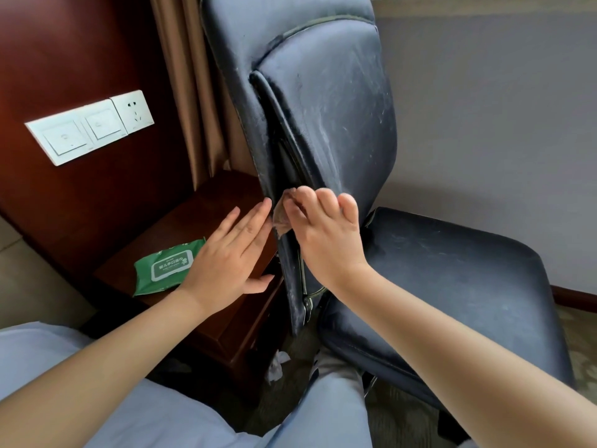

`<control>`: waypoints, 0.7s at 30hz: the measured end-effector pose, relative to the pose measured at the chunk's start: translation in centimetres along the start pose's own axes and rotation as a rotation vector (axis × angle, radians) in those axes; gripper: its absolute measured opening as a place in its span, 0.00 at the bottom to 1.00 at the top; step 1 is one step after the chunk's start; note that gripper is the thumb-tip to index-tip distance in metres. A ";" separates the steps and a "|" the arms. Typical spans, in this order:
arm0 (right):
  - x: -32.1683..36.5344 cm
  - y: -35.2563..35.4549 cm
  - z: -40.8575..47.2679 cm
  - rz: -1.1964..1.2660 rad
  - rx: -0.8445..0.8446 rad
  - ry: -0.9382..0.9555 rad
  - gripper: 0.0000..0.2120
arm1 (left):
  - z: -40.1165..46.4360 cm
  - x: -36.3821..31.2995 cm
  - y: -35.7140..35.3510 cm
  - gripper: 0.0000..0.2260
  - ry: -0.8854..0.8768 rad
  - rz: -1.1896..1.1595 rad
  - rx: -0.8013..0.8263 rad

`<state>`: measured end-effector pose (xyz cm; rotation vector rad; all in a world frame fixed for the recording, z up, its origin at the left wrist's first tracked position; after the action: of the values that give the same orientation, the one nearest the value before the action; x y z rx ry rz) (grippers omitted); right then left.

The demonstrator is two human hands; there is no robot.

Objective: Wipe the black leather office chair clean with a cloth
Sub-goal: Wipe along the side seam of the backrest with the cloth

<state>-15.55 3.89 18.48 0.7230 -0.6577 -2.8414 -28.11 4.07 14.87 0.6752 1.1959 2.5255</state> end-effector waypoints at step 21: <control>2.2 -2.7 -2.8 -0.064 0.167 0.167 0.13 | -0.5 0.1 -0.9 0.33 -0.032 0.065 -0.024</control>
<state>-16.16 4.74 14.12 1.0120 -0.8661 -2.7658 -28.43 4.33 13.97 0.7568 1.1490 2.5674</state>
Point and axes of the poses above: each hand's wrist, its own z-axis towards the middle knuckle, its own y-axis out of the back of the hand, x = y × z, the point moved 6 cm from there along z, towards the middle knuckle, and after that the axes turned 10 degrees about y, right-handed, at the moved point
